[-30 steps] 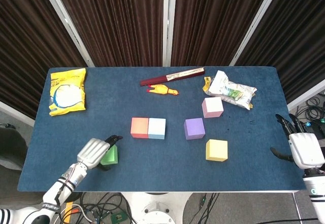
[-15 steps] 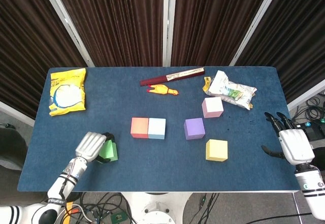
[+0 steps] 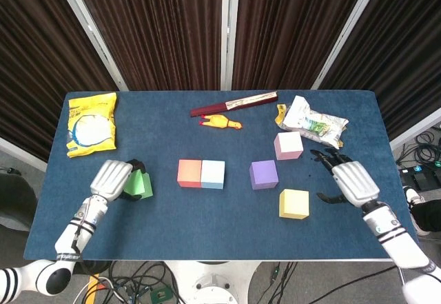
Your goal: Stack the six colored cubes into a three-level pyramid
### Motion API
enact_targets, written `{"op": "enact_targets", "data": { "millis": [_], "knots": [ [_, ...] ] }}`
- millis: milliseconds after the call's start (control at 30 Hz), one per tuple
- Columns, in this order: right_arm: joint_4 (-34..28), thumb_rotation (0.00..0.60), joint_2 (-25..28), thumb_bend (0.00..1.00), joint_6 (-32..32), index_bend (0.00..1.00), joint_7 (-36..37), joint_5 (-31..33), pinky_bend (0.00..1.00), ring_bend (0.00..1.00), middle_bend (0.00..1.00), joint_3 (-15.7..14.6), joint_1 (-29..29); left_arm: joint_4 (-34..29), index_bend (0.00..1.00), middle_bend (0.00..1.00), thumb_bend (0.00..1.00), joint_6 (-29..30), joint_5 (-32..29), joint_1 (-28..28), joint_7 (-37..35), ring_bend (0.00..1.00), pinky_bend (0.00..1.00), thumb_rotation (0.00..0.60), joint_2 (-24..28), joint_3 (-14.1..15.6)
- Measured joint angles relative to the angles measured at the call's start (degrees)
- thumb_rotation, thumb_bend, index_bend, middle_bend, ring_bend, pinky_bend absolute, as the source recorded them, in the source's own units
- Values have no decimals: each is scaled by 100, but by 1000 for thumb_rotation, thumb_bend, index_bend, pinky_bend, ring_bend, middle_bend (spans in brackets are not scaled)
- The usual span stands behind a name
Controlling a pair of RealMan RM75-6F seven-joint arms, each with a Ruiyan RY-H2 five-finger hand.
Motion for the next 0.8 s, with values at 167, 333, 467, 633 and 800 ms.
{"op": "enact_targets", "data": {
  "millis": [167, 333, 467, 633, 800],
  "knots": [
    [107, 600, -386, 111, -705, 0, -194, 384, 246, 85, 236, 266, 679, 87, 429, 474, 1, -170, 23, -68, -113, 855, 805, 600, 39, -45],
    [282, 600, -782, 100, -1183, 0, -688, 917, 246, 85, 237, 444, 1177, 87, 428, 470, 1, -245, 29, -72, -224, 854, 804, 600, 83, -56],
    [439, 600, -1109, 56, -1452, 0, -1196, 1320, 246, 85, 228, 467, 1442, 98, 426, 465, 1, -313, 51, -63, -301, 853, 803, 600, 110, -36],
    [607, 600, -1495, 37, -1583, 0, -1629, 1780, 246, 85, 225, 455, 1661, 126, 422, 462, 1, -358, 91, -49, -399, 852, 803, 600, 132, -25],
    [685, 600, -1673, 37, -1662, 4, -1807, 2089, 246, 85, 230, 423, 1820, 161, 418, 458, 1, -407, 118, -47, -500, 852, 802, 600, 179, -37]
  ]
}}
